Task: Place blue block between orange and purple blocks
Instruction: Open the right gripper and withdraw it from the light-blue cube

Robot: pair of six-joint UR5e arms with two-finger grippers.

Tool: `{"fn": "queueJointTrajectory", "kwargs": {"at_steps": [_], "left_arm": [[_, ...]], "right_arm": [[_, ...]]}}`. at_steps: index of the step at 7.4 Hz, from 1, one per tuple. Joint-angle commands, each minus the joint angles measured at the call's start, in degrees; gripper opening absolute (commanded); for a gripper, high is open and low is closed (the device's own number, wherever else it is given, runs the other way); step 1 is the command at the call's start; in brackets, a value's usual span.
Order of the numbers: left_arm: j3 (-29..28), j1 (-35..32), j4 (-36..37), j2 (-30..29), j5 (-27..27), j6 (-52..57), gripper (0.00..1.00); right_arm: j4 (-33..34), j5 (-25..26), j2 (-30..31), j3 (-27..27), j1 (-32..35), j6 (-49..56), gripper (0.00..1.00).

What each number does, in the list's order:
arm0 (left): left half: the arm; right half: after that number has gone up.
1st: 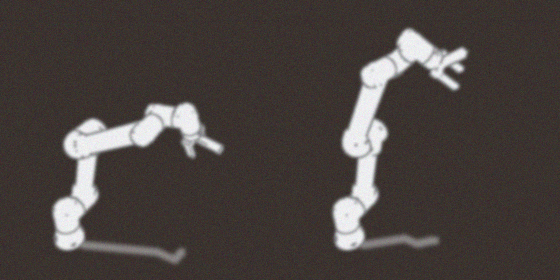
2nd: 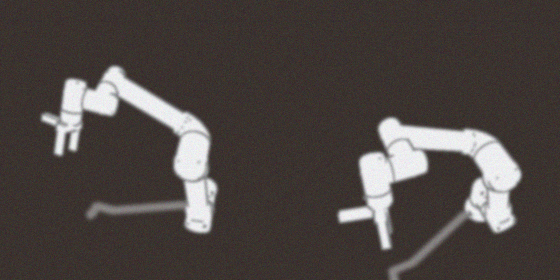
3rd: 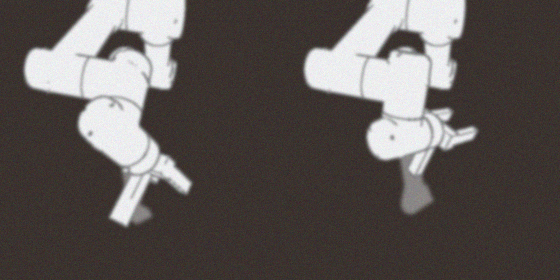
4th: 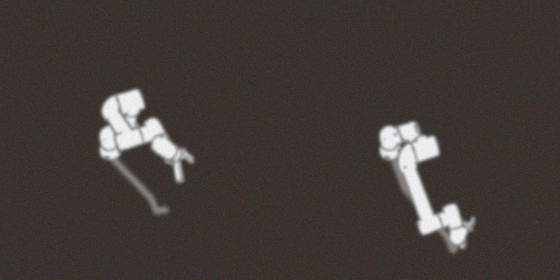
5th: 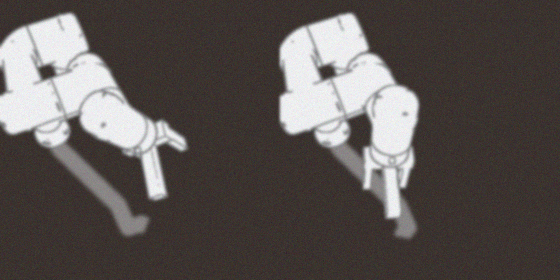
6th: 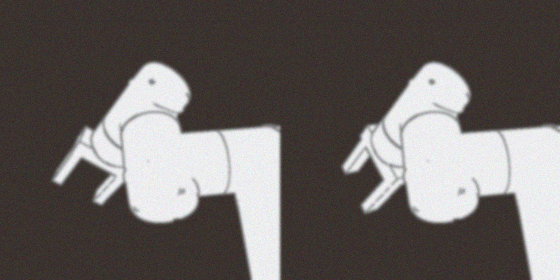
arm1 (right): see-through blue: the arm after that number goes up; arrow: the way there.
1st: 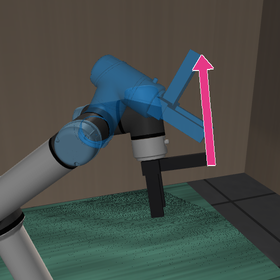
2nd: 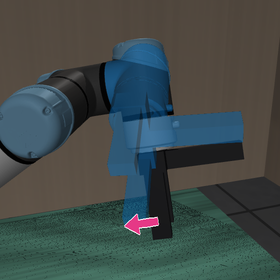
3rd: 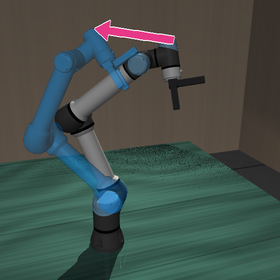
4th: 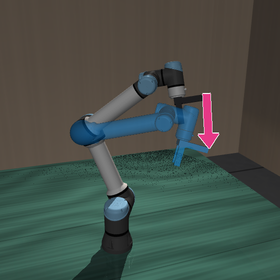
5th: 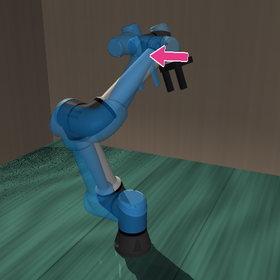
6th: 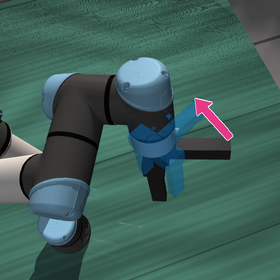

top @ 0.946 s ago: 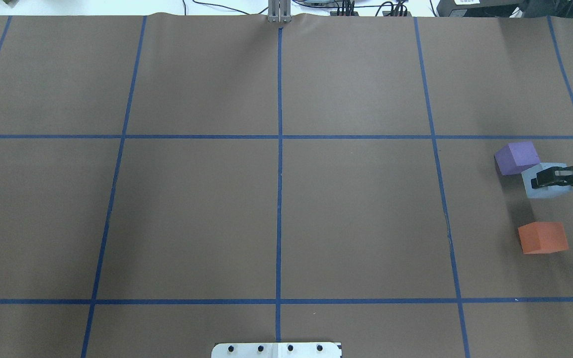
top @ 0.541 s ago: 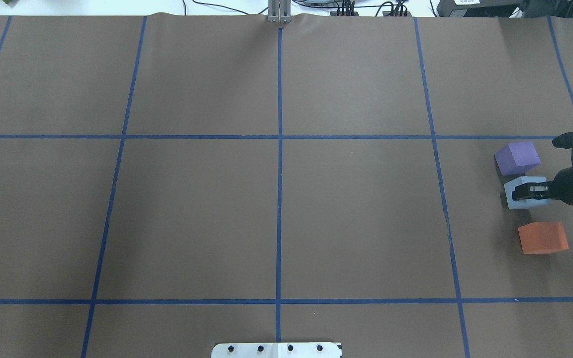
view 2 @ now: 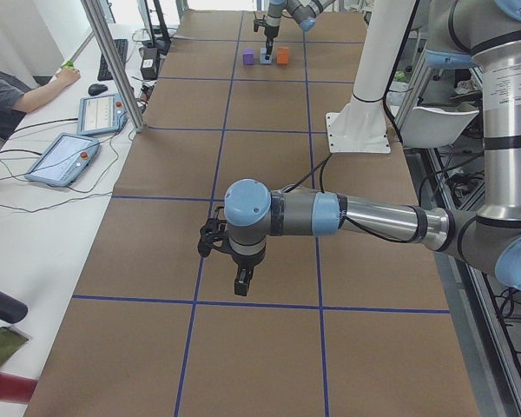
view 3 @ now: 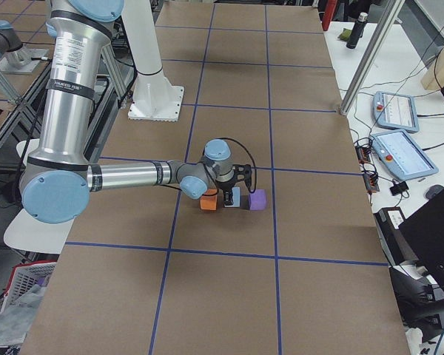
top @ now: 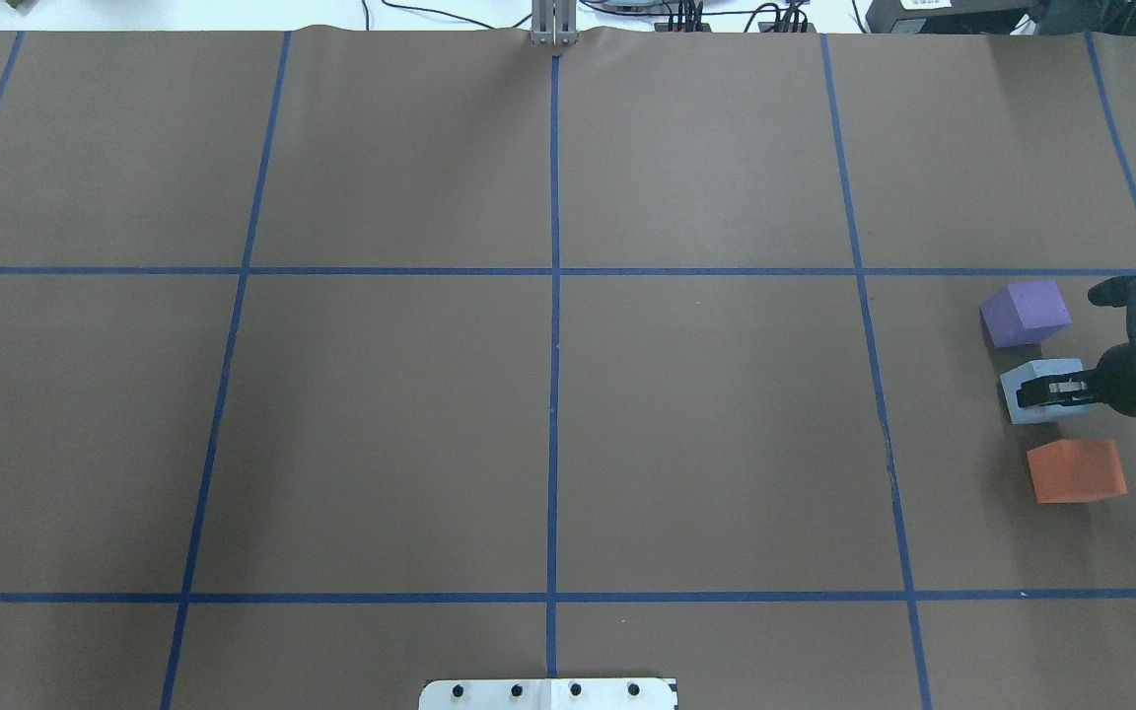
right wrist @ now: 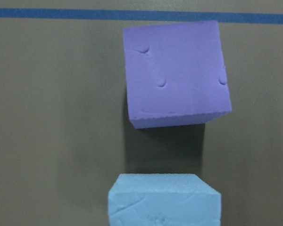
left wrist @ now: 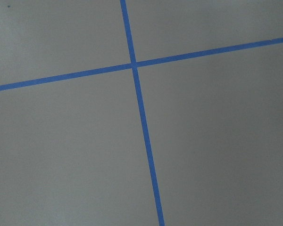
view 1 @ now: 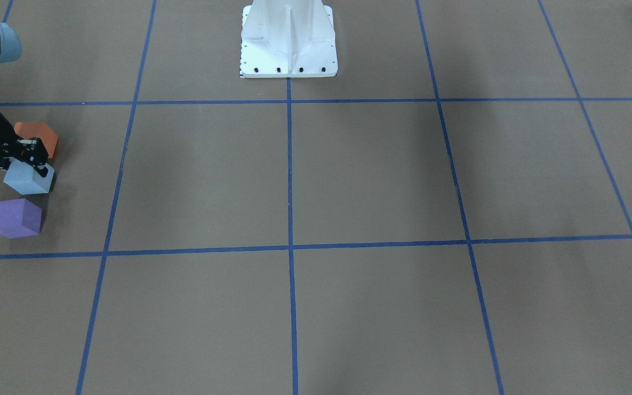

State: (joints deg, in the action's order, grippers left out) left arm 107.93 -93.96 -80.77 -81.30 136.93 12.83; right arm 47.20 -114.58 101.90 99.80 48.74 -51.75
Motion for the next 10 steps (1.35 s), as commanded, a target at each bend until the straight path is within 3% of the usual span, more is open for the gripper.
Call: {"fn": "queueJointTrajectory", "kwargs": {"at_steps": [1,2,3,5,6,8,10], "left_arm": [[0.0,0.0,0.0,0.0,0.0,0.0,1.0],[0.0,0.0,0.0,0.0,0.0,0.0,1.0],[0.0,0.0,0.0,0.0,0.1,0.0,1.0],[0.0,0.1,0.0,0.0,0.1,0.0,1.0],[0.0,0.1,0.0,0.0,0.1,0.0,1.0],[0.0,0.1,0.0,0.0,0.0,0.1,1.0],[-0.1,0.1,0.0,0.0,0.0,0.2,1.0]], "right_arm": [[0.0,-0.1,0.2,0.0,0.1,0.2,0.87],[0.0,-0.4,0.4,0.6,1.2,1.1,1.0],[0.3,-3.4,0.4,0.6,4.1,5.0,1.0],[5.4,-14.7,0.3,1.1,15.5,14.6,1.0],[9.6,-15.8,0.4,1.4,20.4,22.5,1.0],[24.7,-19.9,0.2,4.4,31.4,40.2,1.0],[42.1,-20.0,-0.5,8.5,39.4,55.2,1.0]]}}
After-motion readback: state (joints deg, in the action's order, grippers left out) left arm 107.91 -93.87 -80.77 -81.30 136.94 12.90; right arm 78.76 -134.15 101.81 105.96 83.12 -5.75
